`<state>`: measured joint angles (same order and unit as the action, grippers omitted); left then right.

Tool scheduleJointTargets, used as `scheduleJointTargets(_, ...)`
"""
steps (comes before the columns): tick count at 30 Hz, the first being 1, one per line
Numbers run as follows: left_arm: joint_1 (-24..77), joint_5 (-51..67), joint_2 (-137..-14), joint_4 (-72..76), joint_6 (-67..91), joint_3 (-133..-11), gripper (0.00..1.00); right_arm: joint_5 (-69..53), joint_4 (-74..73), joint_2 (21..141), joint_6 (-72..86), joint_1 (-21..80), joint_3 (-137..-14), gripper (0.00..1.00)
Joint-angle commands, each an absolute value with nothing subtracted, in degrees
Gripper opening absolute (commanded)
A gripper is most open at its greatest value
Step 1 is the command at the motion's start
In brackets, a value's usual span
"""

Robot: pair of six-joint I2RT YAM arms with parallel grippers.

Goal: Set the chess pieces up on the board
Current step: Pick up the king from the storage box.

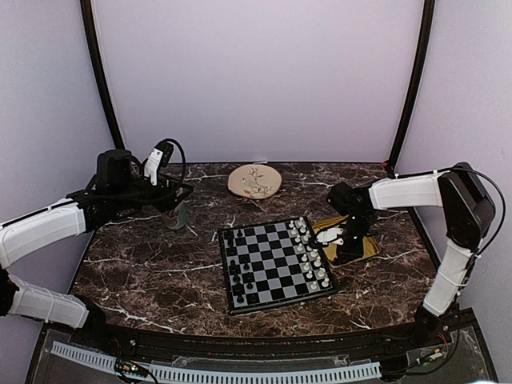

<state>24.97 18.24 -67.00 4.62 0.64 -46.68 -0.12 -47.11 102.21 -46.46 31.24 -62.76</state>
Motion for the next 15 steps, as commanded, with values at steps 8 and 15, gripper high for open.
scheduleJointTargets(8, 25.2, 19.5, -65.4, 6.2, 0.4, -47.4, 0.49, -3.4, -46.2, 102.2, -45.2, 29.4, -63.5, 0.14)
scheduleJointTargets(15, 25.2, 20.4, -65.6, 6.7, 0.7, -47.3, 0.49, -14.9, -45.2, 96.5, -42.4, 27.5, -64.0, 0.14)
